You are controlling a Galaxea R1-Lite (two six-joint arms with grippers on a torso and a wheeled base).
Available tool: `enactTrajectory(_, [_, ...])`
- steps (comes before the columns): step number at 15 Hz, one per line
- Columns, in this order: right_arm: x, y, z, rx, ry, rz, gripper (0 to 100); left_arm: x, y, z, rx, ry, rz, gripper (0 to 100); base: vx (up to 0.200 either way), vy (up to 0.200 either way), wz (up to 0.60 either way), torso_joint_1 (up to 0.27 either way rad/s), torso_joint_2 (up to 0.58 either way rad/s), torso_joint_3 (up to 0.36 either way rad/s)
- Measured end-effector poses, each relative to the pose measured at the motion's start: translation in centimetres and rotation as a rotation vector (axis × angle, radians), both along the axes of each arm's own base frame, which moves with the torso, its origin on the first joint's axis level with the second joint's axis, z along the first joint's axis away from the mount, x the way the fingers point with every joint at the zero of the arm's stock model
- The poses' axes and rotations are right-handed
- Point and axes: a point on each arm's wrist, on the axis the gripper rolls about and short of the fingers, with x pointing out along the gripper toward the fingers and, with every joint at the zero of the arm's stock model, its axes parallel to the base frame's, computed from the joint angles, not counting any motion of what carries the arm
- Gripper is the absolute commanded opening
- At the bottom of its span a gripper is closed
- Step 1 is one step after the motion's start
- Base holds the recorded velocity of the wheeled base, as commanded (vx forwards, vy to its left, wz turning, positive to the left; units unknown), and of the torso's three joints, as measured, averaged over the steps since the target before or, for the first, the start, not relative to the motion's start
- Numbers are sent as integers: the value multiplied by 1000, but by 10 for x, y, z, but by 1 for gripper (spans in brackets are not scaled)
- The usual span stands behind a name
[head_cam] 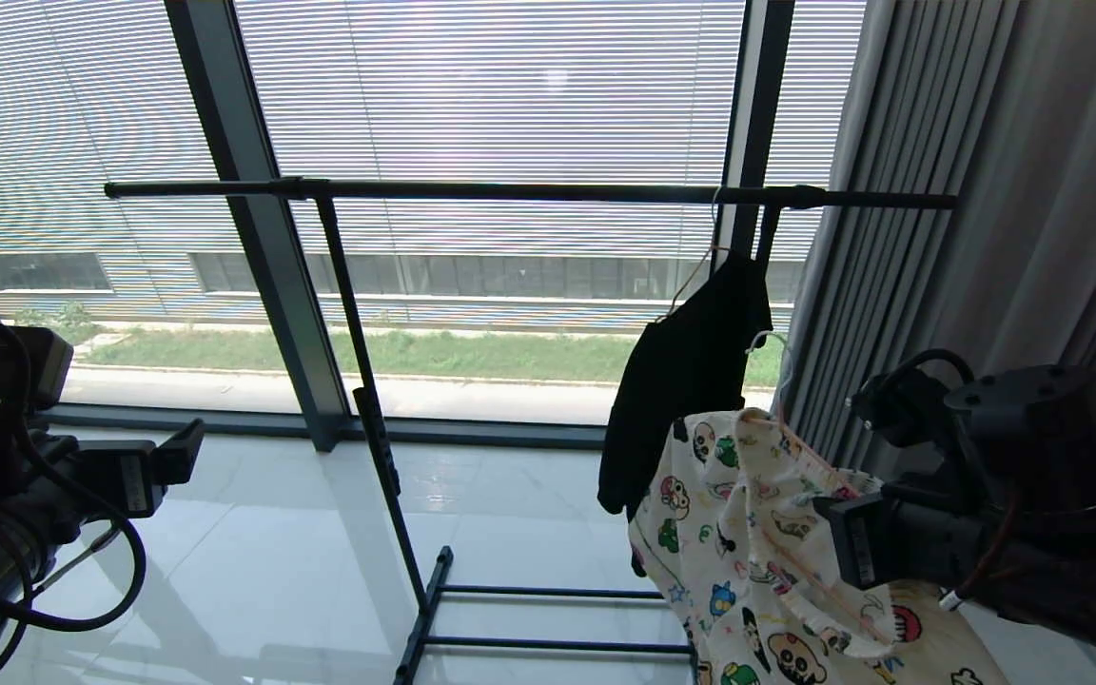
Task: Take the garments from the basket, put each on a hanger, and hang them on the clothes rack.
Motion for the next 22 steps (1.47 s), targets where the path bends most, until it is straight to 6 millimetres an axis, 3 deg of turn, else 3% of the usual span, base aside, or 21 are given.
enactTrajectory(3, [-1, 17, 7, 24, -18, 31, 0, 2, -2, -2, 6, 14, -11, 100, 0, 133, 0, 3, 2, 2])
enactTrajectory(7, [-7, 24, 9, 25, -23, 63, 0, 3, -2, -3, 6, 18, -13, 100, 0, 200, 0, 5, 6, 1])
enactTrajectory(11, [-4, 27, 12, 29, -40, 50, 0, 3, -3, -3, 7, 20, -19, 100, 0, 0, 0, 0, 0, 0])
enactTrajectory(16, [4, 35, 33, 16, -119, 97, 0, 2, -21, -3, 8, 17, -114, 100, 0, 0, 0, 0, 0, 0])
enactTrajectory(22, [20, 50, 50, 38, -173, 97, 0, 0, -31, -2, 8, 12, -168, 100, 200, 0, 0, 2, 2, 2])
